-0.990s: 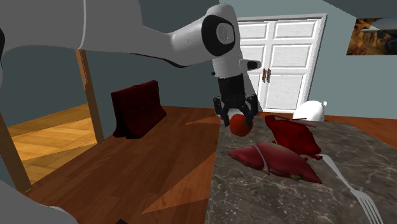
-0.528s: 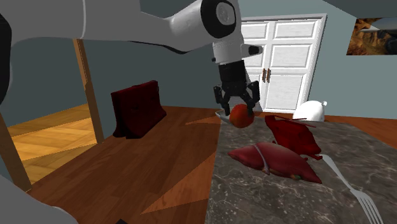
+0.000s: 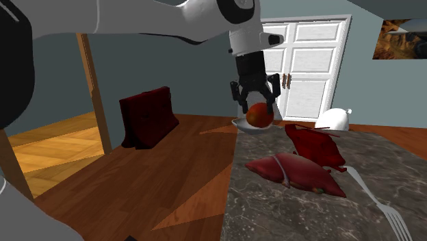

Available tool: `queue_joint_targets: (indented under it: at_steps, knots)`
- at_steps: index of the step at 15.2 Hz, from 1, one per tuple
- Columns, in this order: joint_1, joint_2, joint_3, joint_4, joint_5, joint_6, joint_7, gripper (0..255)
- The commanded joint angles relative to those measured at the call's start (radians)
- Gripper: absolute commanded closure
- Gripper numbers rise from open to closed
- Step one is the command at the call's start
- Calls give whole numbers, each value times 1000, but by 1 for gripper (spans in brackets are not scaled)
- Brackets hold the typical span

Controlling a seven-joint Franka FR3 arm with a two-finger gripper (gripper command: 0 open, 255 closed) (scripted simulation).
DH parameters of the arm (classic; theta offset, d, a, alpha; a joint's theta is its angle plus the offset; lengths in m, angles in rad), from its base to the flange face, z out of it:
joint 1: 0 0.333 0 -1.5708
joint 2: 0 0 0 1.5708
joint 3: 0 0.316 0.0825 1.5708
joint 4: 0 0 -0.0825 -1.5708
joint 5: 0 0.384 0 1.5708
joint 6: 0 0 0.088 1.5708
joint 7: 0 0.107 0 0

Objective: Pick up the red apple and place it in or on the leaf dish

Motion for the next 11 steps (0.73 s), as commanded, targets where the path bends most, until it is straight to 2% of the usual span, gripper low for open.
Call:
queue_joint_targets:
  at_steps: [1, 7, 11]
  knots:
    - [7, 54, 10, 62, 6, -12, 13, 255]
    - [34, 283, 43, 328, 20, -60, 66, 255]
    - [54, 470, 60, 578, 23, -131, 92, 255]
